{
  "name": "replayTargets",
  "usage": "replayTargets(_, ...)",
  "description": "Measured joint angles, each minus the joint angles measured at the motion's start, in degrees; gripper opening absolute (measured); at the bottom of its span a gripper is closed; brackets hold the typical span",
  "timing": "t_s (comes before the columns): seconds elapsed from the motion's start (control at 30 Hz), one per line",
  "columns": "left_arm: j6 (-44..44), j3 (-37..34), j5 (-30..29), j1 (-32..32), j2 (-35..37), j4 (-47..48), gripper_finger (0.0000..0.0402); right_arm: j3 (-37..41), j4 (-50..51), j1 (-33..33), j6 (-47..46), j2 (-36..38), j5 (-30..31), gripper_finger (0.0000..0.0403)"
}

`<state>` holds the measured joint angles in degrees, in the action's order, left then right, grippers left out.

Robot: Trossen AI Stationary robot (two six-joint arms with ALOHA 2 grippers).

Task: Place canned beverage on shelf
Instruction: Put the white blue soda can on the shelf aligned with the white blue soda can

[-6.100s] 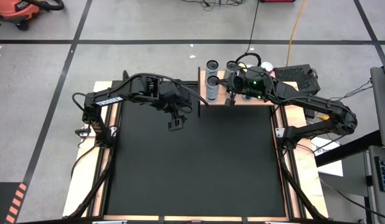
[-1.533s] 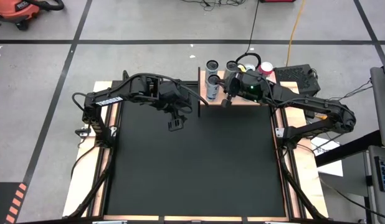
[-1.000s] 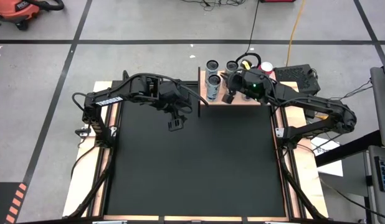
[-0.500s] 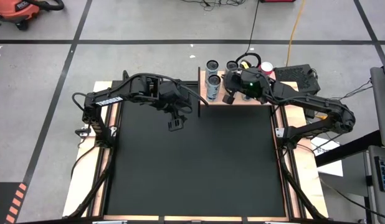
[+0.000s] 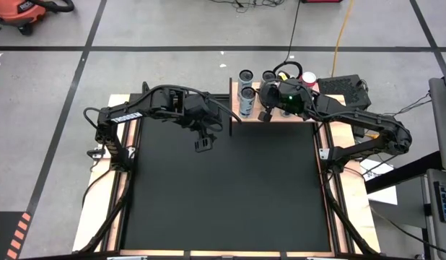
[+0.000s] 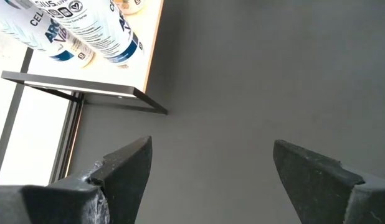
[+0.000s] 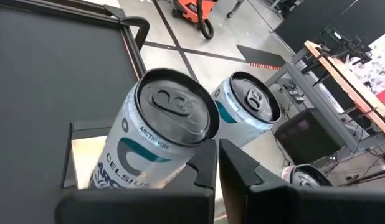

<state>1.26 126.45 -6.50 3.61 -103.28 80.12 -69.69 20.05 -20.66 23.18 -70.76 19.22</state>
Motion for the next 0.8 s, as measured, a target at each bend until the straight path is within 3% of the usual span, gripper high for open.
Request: replayTargets(0.8, 0.04, -0.02, 0.00, 0.00, 0.00, 0.00, 0.0333, 0.00, 3.16, 3.54, -1.51, 0.00, 0.50, 0.0000)
